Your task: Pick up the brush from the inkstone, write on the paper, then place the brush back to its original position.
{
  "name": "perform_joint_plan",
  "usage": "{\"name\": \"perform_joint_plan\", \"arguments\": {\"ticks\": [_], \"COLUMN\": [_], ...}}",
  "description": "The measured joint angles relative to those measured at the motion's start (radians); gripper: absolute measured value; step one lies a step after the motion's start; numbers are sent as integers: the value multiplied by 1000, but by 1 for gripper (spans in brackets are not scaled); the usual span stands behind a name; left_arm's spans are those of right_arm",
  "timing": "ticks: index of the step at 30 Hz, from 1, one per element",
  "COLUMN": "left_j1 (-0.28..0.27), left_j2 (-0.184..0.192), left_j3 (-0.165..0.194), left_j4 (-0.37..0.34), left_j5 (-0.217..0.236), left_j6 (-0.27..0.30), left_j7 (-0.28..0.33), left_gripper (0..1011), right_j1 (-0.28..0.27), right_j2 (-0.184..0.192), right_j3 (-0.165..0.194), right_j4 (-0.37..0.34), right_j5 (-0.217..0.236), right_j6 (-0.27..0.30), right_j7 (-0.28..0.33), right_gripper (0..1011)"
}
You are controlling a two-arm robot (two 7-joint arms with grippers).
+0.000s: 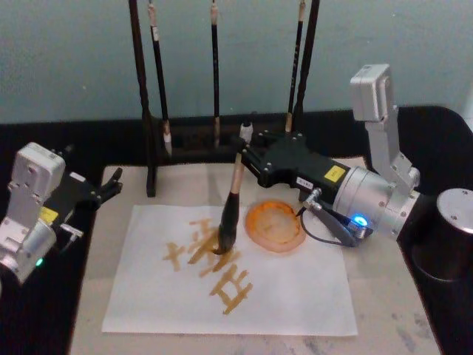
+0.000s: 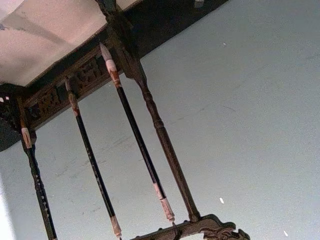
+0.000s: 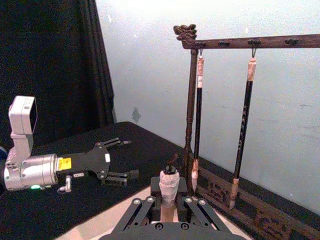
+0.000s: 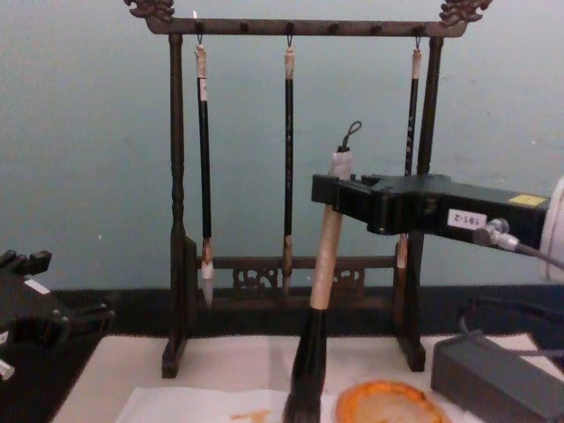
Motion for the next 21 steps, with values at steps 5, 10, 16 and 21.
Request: {"name": "perform_joint_plan", "arguments": {"ticks": [5,10,16,21], "left_j1": [0,0,0,0], "left_j2": [0,0,0,0], "left_j3": [0,0,0,0], "left_j4": [0,0,0,0], "left_j5": [0,0,0,0], "left_j6": [0,0,0,0], "left_j7": [0,0,0,0], "left_gripper": [1010,1010,1010,1010], "right_j1": [-14,-28,-38,-42], "right_j2": [19,34,46,52], "right_j3": [5,11,11,11], "right_j4": [-20,-41,-60,-70], "right_j5": [9,23,33,39], "right_j6": [12,20,20,17], "right_j7": [-2,-3,-3,-3], "right_gripper": [175,175,175,175]}}
